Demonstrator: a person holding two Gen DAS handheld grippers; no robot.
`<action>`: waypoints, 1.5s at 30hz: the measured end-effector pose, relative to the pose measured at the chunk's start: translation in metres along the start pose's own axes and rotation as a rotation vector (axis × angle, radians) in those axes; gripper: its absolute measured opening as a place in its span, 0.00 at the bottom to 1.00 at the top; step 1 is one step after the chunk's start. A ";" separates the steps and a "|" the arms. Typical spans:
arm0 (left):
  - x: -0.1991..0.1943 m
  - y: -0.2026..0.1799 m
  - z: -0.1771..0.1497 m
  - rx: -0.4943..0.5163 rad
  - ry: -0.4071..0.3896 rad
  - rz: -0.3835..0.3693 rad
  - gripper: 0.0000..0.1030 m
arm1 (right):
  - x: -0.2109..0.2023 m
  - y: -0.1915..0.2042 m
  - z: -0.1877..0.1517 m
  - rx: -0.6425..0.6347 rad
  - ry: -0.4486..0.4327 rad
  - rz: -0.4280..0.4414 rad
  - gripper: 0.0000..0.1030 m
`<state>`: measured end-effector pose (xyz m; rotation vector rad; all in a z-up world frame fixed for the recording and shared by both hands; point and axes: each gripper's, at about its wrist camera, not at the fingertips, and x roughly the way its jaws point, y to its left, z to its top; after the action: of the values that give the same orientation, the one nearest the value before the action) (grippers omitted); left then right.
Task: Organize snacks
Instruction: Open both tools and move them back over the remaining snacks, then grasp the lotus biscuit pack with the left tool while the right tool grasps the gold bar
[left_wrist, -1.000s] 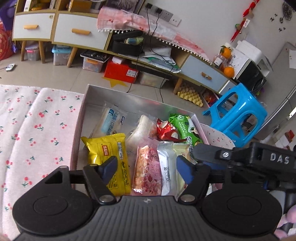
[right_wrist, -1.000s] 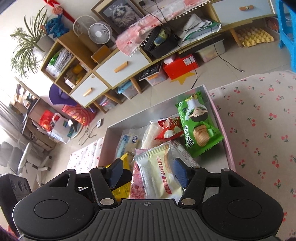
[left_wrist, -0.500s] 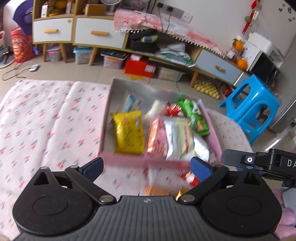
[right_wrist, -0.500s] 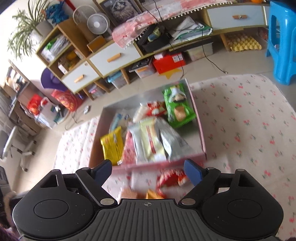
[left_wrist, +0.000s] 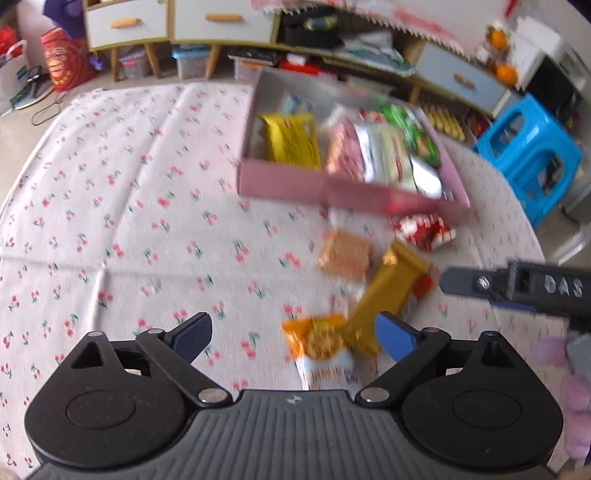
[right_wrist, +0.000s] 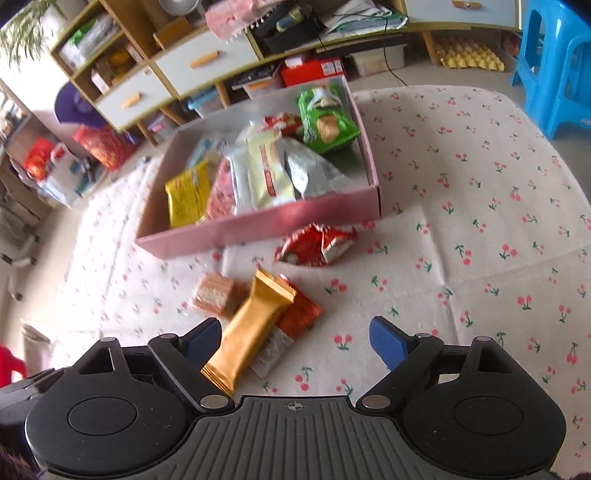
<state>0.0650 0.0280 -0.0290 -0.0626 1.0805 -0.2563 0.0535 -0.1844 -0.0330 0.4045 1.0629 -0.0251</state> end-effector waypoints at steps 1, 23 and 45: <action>0.002 -0.003 -0.002 0.018 0.013 -0.017 0.89 | 0.001 0.002 -0.002 -0.010 0.004 -0.001 0.87; 0.023 -0.008 -0.023 0.236 0.040 0.034 0.38 | 0.052 0.036 -0.012 -0.148 0.023 -0.113 0.87; 0.017 0.019 -0.029 0.237 -0.027 0.008 0.45 | 0.027 -0.015 -0.016 -0.203 -0.013 -0.050 0.82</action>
<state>0.0506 0.0443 -0.0612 0.1498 1.0164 -0.3737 0.0500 -0.1880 -0.0671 0.1940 1.0519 0.0356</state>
